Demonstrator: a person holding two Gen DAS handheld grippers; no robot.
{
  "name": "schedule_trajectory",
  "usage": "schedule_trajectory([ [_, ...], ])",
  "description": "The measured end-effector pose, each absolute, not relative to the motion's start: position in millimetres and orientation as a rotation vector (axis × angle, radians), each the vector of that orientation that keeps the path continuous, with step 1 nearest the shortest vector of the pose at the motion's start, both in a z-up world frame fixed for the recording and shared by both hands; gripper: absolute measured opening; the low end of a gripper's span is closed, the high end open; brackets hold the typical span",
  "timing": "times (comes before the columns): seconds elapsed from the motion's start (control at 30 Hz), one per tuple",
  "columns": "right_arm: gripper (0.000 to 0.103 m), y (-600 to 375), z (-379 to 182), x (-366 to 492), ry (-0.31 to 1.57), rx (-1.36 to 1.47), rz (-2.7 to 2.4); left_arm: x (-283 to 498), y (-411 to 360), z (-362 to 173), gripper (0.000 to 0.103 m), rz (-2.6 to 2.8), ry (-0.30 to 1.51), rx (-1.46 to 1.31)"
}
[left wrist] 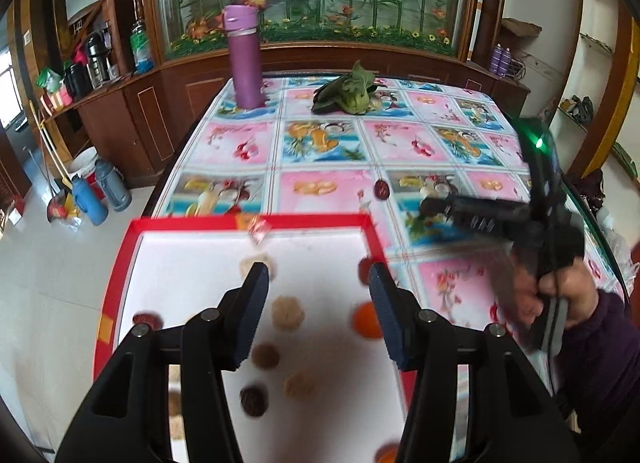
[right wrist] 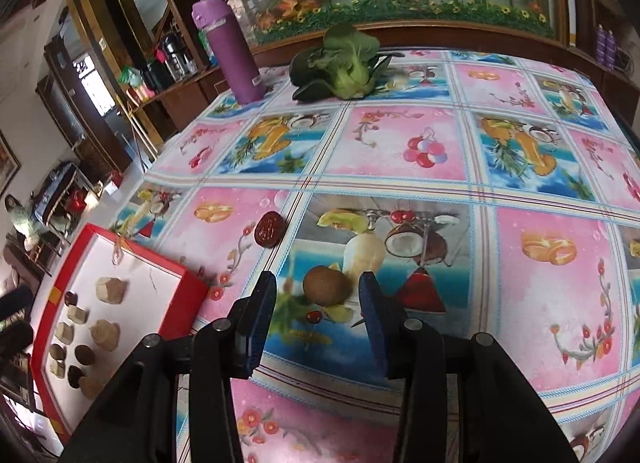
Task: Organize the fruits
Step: 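Grasp a brown kiwi with the right tool while the left tool grasps a red date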
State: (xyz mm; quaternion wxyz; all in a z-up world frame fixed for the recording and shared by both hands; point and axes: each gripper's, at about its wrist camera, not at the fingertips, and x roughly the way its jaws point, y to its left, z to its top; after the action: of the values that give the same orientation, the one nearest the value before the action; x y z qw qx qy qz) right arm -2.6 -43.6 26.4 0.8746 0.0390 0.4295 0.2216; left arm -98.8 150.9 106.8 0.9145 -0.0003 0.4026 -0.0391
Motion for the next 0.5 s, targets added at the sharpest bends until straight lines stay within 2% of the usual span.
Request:
schedule_trajectory([
  [0.13,0.040,-37.3,18.3,-1.3,0.909,0.042,0.463,-88.6,141.0,111.5,0.054,-0.091,0.827,-0.002],
  [0.3,0.025,-37.0,15.0,1.7,0.911,0.027,0.455,-73.9,129.2,109.9,0.054,-0.103,0.847,-0.001],
  [0.5,0.024,-48.4,17.5,6.9,0.927,0.068,0.447,-35.7,113.8,106.3,0.054,-0.102,0.879,-0.001],
])
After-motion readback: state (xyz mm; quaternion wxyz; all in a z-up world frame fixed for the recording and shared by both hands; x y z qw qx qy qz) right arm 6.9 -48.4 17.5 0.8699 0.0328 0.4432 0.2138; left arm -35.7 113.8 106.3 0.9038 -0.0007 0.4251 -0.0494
